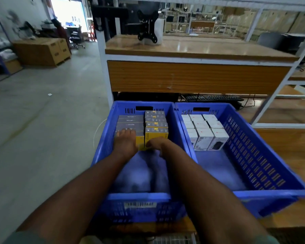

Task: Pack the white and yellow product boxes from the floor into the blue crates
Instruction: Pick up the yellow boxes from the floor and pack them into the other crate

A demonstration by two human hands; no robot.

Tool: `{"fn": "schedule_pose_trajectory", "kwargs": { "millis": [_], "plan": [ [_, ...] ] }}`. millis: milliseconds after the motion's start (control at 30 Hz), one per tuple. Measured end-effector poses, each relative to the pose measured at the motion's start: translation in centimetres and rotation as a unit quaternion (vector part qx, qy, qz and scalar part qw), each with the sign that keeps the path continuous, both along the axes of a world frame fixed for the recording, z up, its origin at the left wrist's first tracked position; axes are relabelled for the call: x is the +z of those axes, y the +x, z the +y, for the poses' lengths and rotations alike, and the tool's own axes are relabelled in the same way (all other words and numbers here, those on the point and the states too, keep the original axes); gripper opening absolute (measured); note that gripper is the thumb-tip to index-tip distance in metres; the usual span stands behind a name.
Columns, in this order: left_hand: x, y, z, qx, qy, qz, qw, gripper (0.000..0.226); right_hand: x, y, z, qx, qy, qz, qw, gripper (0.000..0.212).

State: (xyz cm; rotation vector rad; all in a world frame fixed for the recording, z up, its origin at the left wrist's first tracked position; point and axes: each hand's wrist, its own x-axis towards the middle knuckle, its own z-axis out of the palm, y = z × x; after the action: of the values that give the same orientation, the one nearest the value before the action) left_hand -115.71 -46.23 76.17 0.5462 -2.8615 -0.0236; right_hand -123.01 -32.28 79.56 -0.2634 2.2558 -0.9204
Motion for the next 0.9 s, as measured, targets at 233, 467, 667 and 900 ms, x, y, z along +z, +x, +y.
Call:
{"fn": "schedule_pose_trajectory", "kwargs": {
  "millis": [233, 467, 667, 900],
  "plan": [
    [4.8, 5.9, 1.9, 0.046, 0.203, 0.103, 0.973, 0.056, 2.6, 4.9, 0.3, 0.036, -0.077, 0.331, 0.940, 0.031],
    [7.6, 19.9, 2.9, 0.042, 0.228, 0.284, 0.930, 0.035, 6.0, 17.9, 0.8, 0.051, -0.353, 0.311, 0.881, 0.022],
    [4.9, 39.3, 4.5, 0.148, 0.230, 0.344, 0.898, 0.027, 3.7, 34.3, 2.5, 0.200, -0.401, 0.243, 0.860, 0.016],
    [-5.2, 69.7, 12.6, 0.344, 0.255, 0.344, 0.836, 0.022, -5.2, 59.9, 2.8, 0.408, -0.339, 0.138, 0.837, 0.010]
  ]
}}
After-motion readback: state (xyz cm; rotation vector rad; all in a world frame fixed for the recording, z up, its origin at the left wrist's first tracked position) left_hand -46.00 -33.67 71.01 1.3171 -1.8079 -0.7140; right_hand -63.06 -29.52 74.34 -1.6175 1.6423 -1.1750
